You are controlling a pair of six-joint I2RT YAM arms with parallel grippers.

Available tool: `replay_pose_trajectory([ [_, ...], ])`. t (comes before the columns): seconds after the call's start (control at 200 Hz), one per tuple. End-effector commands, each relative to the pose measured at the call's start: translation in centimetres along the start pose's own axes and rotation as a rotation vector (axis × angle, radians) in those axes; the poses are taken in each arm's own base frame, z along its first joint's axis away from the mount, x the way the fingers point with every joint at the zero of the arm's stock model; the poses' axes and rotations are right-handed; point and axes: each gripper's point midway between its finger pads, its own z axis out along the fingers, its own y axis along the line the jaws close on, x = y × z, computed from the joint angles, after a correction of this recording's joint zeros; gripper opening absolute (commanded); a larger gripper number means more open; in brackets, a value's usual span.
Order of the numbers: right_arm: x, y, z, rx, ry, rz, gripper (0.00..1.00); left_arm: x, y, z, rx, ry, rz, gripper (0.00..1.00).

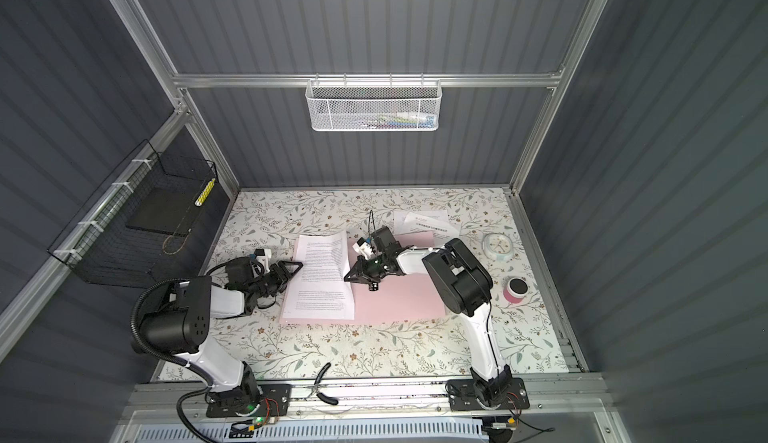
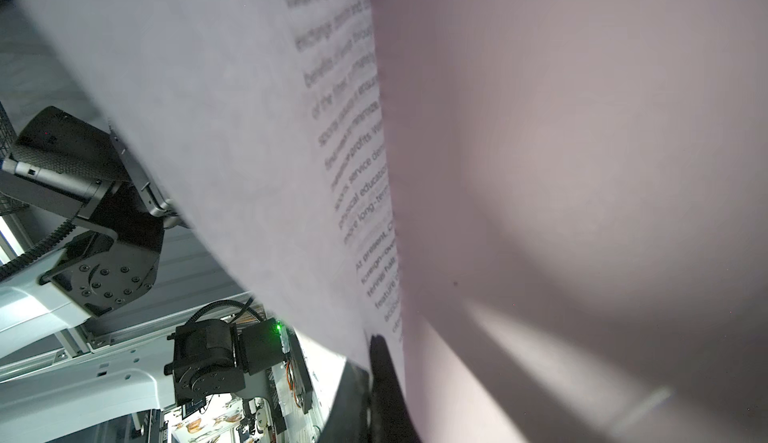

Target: Put the files into the folder

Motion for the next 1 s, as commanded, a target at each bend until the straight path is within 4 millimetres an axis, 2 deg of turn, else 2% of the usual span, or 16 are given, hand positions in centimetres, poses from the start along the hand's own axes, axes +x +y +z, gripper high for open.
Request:
replay_pose_trajectory([
  [0.0, 0.2, -0.2, 0.2, 0.006, 0.012, -0.006, 0.00, -0.5, -0.5, 0.3, 0.005, -0.004, 0.032, 0.60],
  [0.09, 0.0, -0.2, -0.4, 0.020, 0.001, -0.015, 0.00, -0.5, -0.5, 0.3, 0.005, -0.001, 0.031, 0.60],
  [0.225, -1.0, -0.1, -2.4, 0.029, -0.043, -0.025, 0.00, -0.5, -0.5, 0.3, 0.000, -0.001, 0.032, 0.60],
  [0.38, -1.3, 0.0, -3.1, 0.038, -0.051, -0.031, 0.00, -0.4, -0.4, 0.4, 0.001, 0.004, 0.030, 0.60],
  [0.6, -1.2, -0.1, -3.2, 0.049, -0.041, -0.047, 0.00, -0.5, -0.5, 0.4, -0.001, 0.003, 0.034, 0.60],
  [0.996, -0.6, 0.6, -1.4, 0.012, 0.013, -0.068, 0.00, -0.4, -0.5, 0.4, -0.005, 0.005, 0.037, 0.60],
])
